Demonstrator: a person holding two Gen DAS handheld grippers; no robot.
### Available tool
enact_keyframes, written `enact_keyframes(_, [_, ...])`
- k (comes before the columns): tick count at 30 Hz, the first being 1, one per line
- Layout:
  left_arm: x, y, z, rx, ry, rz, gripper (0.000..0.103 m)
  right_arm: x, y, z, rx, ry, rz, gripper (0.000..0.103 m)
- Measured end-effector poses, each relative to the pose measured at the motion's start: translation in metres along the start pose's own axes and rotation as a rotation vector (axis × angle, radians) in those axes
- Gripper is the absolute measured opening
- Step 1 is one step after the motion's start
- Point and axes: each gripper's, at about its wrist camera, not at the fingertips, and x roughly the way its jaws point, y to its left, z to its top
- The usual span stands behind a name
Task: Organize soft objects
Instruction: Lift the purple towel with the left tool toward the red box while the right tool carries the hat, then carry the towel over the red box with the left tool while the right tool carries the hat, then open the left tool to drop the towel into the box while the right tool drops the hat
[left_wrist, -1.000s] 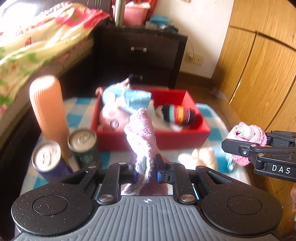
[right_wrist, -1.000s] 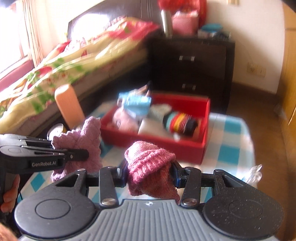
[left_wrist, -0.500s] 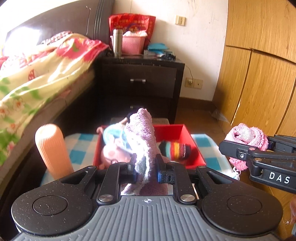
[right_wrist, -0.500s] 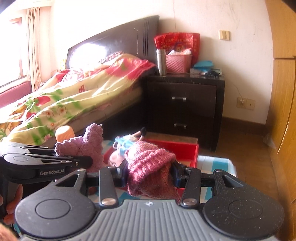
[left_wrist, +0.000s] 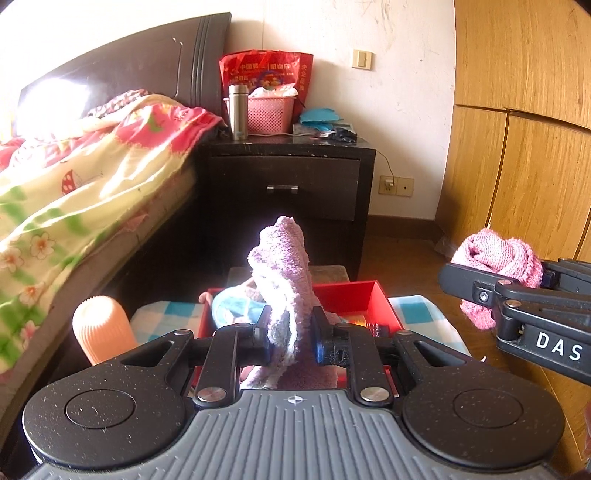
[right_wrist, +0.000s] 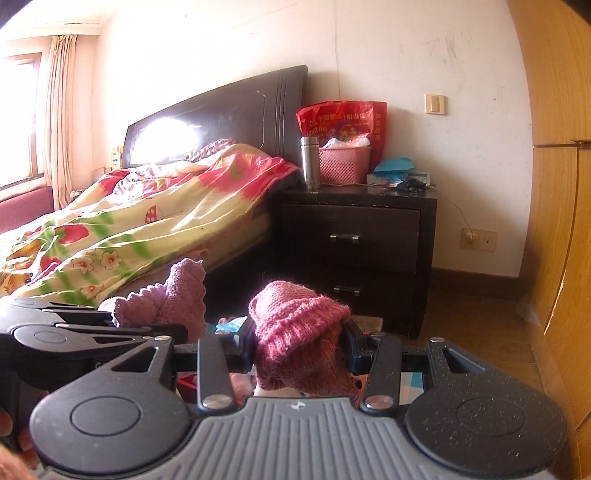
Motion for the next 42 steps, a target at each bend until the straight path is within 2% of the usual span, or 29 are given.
enact_keyframes(14, [0.024,-0.008,0.013,0.02,-0.012,0.033,0.021,0.03,-0.008,0.015,0.002,-0.039,-0.038,0.022])
enact_keyframes(27, [0.055,-0.008,0.014,0.021,0.031,0.041,0.025,0.062,-0.016,0.021,0.002,-0.03,-0.03,0.022])
enact_keyframes(35, [0.11,-0.008,0.006,0.006,0.124,0.037,0.027,0.129,-0.045,0.007,0.091,0.076,-0.041,0.023])
enact_keyframes(39, [0.13,-0.007,0.001,0.004,0.158,0.037,0.033,0.17,-0.063,-0.009,0.135,0.189,-0.017,0.024])
enact_keyframes(40, [0.132,-0.007,0.001,0.004,0.162,0.033,0.039,0.177,-0.066,-0.013,0.149,0.201,-0.017,0.027])
enact_keyframes(42, [0.135,-0.006,0.0,0.004,0.158,0.04,0.05,0.188,-0.07,-0.02,0.16,0.236,-0.01,0.041])
